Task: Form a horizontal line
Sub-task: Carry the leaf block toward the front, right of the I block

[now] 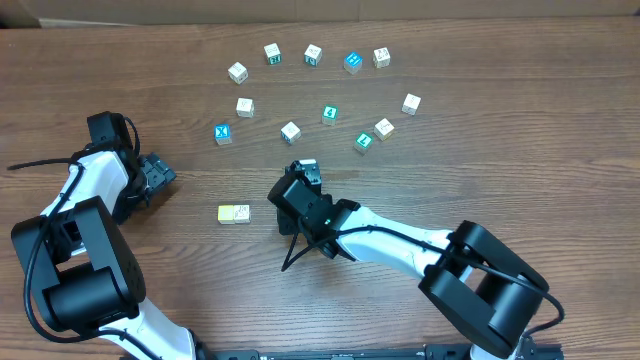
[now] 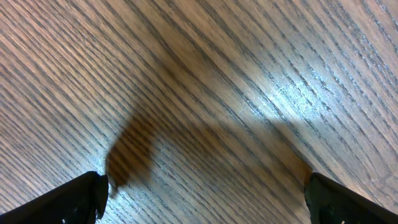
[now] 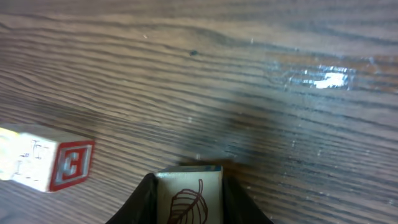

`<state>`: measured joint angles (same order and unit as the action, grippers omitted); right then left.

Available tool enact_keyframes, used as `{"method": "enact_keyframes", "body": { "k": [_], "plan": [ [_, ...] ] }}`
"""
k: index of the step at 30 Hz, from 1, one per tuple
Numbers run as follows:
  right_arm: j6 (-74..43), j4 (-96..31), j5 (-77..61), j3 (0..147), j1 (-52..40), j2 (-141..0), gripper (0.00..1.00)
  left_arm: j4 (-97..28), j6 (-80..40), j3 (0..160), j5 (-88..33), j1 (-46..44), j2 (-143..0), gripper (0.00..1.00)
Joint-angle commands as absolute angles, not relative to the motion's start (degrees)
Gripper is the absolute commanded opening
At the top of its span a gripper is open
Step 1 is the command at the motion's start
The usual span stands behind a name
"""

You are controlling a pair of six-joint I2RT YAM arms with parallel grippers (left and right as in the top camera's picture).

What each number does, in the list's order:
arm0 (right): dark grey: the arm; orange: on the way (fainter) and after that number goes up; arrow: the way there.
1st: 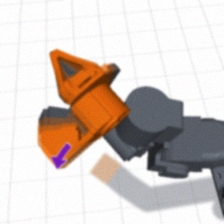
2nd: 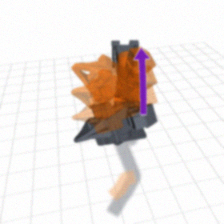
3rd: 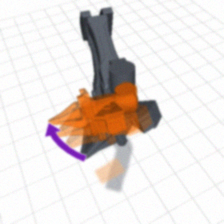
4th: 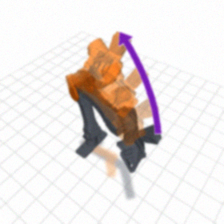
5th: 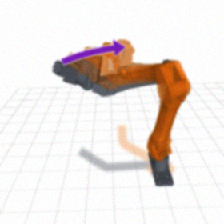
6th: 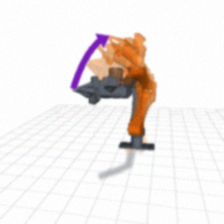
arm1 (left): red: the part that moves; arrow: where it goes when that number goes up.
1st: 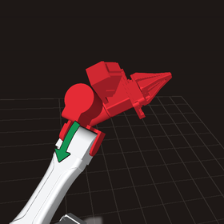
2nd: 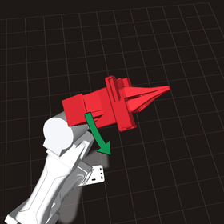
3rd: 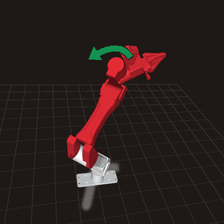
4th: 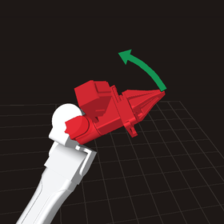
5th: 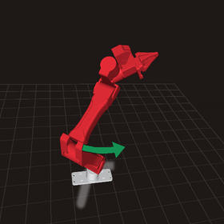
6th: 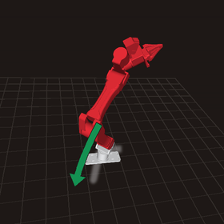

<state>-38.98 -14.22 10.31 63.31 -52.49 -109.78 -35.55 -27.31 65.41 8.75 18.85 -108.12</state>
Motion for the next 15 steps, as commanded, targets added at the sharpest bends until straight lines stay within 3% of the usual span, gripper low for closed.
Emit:
{"method": "enact_keyframes", "body": {
  "k": [1,15],
  "plan": [
    [-39.22,-13.74,11.14,63.44,-52.51,-110.72,0.21,-35.92,-27.46,65.04,9.13,18.72,-109.12,1.0],
    [-39.24,-13.26,10.9,63.44,-52.49,-110.72,0.38,-35.92,-27.44,65.04,9.13,18.72,-109.12,0.99]
  ]
}}
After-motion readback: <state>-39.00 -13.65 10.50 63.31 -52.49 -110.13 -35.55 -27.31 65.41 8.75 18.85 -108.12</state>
